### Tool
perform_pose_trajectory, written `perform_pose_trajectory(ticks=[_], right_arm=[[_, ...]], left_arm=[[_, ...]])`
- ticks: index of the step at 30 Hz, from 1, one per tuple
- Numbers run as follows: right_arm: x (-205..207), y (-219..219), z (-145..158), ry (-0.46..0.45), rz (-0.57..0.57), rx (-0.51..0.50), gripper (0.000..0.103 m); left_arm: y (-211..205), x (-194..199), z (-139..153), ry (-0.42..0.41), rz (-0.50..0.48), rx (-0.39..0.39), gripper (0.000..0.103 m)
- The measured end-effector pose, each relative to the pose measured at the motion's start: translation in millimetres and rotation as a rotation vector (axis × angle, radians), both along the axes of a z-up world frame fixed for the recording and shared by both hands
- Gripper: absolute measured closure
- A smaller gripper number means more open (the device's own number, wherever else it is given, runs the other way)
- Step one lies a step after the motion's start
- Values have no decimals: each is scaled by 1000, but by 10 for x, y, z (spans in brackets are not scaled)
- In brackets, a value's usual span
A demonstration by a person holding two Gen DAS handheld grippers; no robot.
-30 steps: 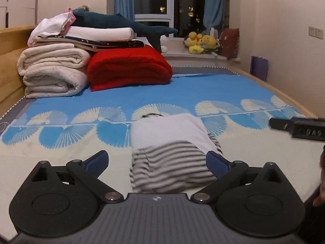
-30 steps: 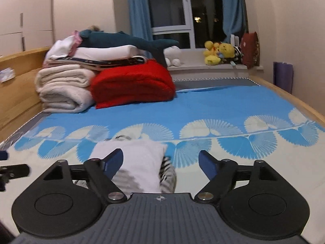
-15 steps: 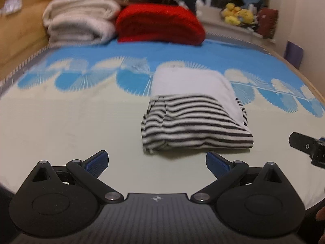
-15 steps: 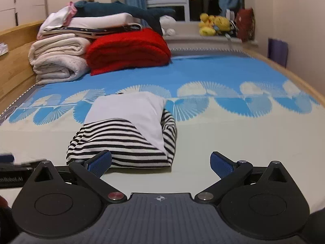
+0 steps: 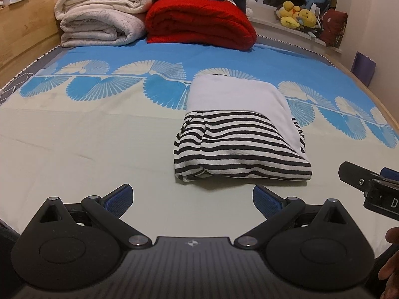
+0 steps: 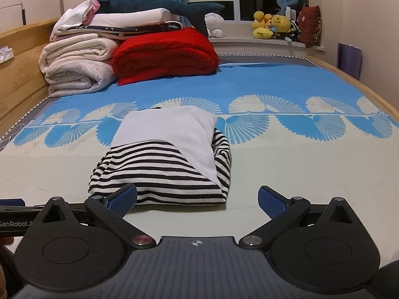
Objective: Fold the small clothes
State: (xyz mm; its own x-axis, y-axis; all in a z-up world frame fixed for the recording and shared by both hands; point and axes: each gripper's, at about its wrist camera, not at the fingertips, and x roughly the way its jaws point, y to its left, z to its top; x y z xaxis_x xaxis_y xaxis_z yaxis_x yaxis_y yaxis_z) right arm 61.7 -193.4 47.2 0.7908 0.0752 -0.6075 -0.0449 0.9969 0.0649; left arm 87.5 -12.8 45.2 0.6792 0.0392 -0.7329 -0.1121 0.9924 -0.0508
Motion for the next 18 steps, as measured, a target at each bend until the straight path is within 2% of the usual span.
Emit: perform_pose_trajectory(ticks=[18], right_arm=[[-5,145,16,-17,58,-35,1]], left_arm=[[-99,24,-19,4,-39,-1,1]])
